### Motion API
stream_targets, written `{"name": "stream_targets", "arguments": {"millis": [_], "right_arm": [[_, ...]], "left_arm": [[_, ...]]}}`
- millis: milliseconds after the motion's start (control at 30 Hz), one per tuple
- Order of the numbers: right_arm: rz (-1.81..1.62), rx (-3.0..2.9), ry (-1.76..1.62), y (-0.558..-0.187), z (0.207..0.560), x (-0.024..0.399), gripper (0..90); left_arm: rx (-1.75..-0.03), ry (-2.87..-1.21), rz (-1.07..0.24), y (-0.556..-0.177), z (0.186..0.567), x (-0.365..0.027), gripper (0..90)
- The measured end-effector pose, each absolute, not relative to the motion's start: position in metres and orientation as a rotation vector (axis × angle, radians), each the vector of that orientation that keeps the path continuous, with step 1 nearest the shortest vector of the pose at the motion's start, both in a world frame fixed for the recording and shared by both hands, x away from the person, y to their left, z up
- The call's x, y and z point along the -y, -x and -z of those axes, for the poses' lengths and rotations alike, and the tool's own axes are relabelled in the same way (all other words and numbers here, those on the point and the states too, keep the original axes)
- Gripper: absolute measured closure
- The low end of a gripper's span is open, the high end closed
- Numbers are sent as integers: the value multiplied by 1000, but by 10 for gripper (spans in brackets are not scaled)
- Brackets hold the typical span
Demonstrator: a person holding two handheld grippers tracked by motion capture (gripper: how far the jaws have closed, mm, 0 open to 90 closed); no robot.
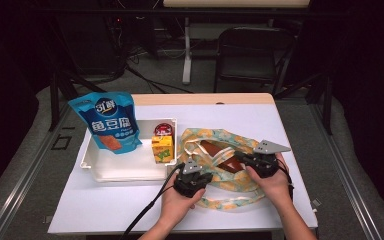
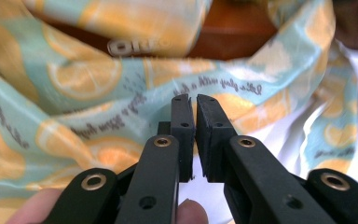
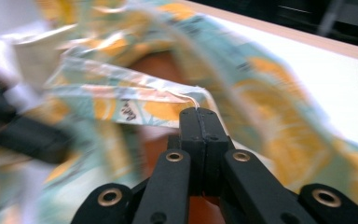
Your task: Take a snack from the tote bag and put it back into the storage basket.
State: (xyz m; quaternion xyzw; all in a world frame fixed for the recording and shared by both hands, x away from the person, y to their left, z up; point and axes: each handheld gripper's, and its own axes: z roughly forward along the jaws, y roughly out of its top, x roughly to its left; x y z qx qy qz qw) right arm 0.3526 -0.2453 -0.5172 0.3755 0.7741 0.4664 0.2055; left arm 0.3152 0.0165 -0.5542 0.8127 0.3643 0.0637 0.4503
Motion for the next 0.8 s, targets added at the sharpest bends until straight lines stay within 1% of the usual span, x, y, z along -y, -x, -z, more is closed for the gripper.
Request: {"name": "stream_targets", "arguments": {"millis": [133,233,267,367,433,467,500,533,567,667,800], "right_arm": [[-1230,-2099,-1205,-375,523,257,900],[-1154,-2089,-1305,-388,534,263,900],[-1123,-2094,-1338,-391,539,266,900],[-1035,-2108,-1441,-397,554,275,900],[-1037,-2122,-1454,-395,560,280,900],[-1072,-2103,-1453,-392,560,282,843],[-1111,-2093,-1444,-388,557,283,746],[-1127,-2080,-1426,-384,553,283,670],[-1141,-2066,-1397,-378,548,282,644],[-1182,-2033,-1286,-356,531,279,611],[-1282,-1982,-1217,-329,513,280,624]], "left_arm": [[-906,-2054,-162,-315,561,-15,876],[-936,-2084,-149,-316,568,-13,892],[-931,-2094,-133,-316,567,-14,898],[-936,-2084,-146,-316,568,-14,898],[-924,-2081,-137,-315,566,-16,893],[-922,-2060,-150,-314,565,-17,891],[-914,-2048,-133,-312,562,-19,887],[-905,-2037,-137,-311,560,-21,885],[-896,-2027,-152,-310,556,-22,882],[-873,-1986,-167,-308,546,-26,879],[-863,-1960,-189,-308,535,-29,878]]}}
